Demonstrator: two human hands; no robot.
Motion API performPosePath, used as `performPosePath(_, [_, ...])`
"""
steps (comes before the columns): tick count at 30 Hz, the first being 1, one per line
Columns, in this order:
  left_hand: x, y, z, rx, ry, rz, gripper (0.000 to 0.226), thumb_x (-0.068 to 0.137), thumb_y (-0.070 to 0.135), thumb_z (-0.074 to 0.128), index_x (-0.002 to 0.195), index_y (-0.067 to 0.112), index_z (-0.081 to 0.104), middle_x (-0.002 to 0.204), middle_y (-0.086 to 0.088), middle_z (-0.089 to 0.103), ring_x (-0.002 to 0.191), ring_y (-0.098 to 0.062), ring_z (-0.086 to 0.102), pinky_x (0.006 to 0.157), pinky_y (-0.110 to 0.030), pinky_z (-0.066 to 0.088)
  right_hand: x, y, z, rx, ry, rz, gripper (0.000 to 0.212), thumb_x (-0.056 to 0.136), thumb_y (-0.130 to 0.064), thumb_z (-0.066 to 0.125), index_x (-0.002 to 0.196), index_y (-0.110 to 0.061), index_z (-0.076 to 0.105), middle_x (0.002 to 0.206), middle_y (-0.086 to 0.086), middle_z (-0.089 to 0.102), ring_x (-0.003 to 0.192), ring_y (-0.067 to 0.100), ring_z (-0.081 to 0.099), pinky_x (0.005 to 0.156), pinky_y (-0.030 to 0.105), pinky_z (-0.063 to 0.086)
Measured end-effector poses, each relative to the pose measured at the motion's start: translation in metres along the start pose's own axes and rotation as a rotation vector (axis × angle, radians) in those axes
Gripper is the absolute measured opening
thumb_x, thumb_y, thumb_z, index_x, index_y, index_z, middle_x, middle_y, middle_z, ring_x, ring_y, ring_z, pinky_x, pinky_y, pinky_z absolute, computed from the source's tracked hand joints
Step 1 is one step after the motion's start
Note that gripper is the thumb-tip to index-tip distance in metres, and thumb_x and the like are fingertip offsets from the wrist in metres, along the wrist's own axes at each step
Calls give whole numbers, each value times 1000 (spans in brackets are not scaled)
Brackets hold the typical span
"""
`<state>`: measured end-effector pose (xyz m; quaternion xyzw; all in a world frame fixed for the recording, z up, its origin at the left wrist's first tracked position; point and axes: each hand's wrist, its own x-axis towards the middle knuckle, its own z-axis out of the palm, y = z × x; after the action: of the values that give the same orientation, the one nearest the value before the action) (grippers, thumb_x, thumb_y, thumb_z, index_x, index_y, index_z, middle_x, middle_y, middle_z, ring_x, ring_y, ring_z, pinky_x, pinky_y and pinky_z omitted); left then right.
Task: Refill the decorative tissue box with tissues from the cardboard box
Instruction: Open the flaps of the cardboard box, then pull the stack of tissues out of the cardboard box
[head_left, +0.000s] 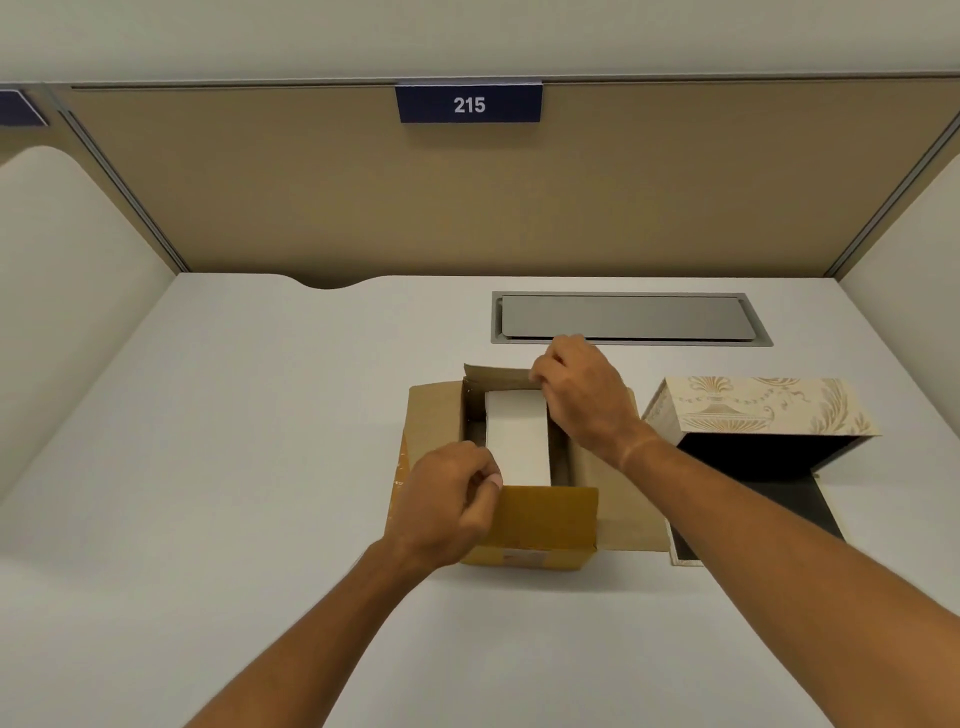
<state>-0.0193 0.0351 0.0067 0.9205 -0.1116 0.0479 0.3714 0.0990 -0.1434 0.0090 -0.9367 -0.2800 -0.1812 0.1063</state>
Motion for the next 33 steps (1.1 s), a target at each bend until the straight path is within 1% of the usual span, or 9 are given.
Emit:
performPosePath(5, [-23,13,-9,-145,-71,8,12,72,13,56,68,18,65,64,6,63,63,-10,57,54,-18,44,16,4,2,-80,-63,37,22,92,-5,52,108,-3,67,104,16,64,96,27,55,84,37,48])
performPosePath(7, [-33,13,-9,-191,-127,-5,12,68,16,55,70,20,66,67,7,64,67,-10,59,56,-19,48,19,5,4,-86,-102,58,27,93,-8,52,118,-5,62,115,15,62,105,28,54,93,39,45])
performPosePath(10, [-48,8,-1,-74,-265,2,34,63,33,55,95,29,66,95,14,59,92,-3,53,75,-16,48,23,6,10,-34,-189,103,36,92,-13,54,127,-6,54,131,14,56,119,29,50,102,40,41])
performPosePath(12, [-59,1,9,70,-345,29,56,64,40,59,120,36,52,119,18,47,107,1,40,90,-14,39,24,7,14,32,-255,156,39,91,-14,56,129,-6,51,135,13,53,121,30,49,103,40,41])
performPosePath(15, [-72,-5,25,229,-378,99,71,66,43,64,131,38,36,132,15,38,116,-6,32,96,-19,28,25,11,23,117,-396,242,41,90,-10,56,130,-7,49,134,14,52,119,31,51,101,40,42])
performPosePath(18, [-74,-7,34,311,-326,147,70,67,36,70,129,30,38,126,7,47,111,-14,44,92,-26,42,26,17,32,153,-483,281,36,89,-7,55,125,-8,54,127,14,57,112,30,55,97,40,45])
performPosePath(21, [-71,-7,39,351,-256,166,69,59,31,81,120,24,51,110,5,59,94,-15,57,76,-26,53,28,20,39,134,-513,288,33,87,-2,53,119,-8,58,115,13,62,100,28,59,92,39,51])
performPosePath(26, [-63,-10,47,351,-182,177,56,55,18,87,107,20,66,96,3,67,81,-15,61,68,-23,54,29,18,44,119,-527,278,34,85,3,53,116,-9,61,108,14,66,94,28,60,88,39,52])
performPosePath(33, [-56,-17,52,316,-139,192,46,59,5,85,101,15,71,88,0,69,77,-15,60,62,-22,53,28,15,44,104,-509,294,32,85,3,51,113,-8,61,104,15,67,90,30,61,81,37,52])
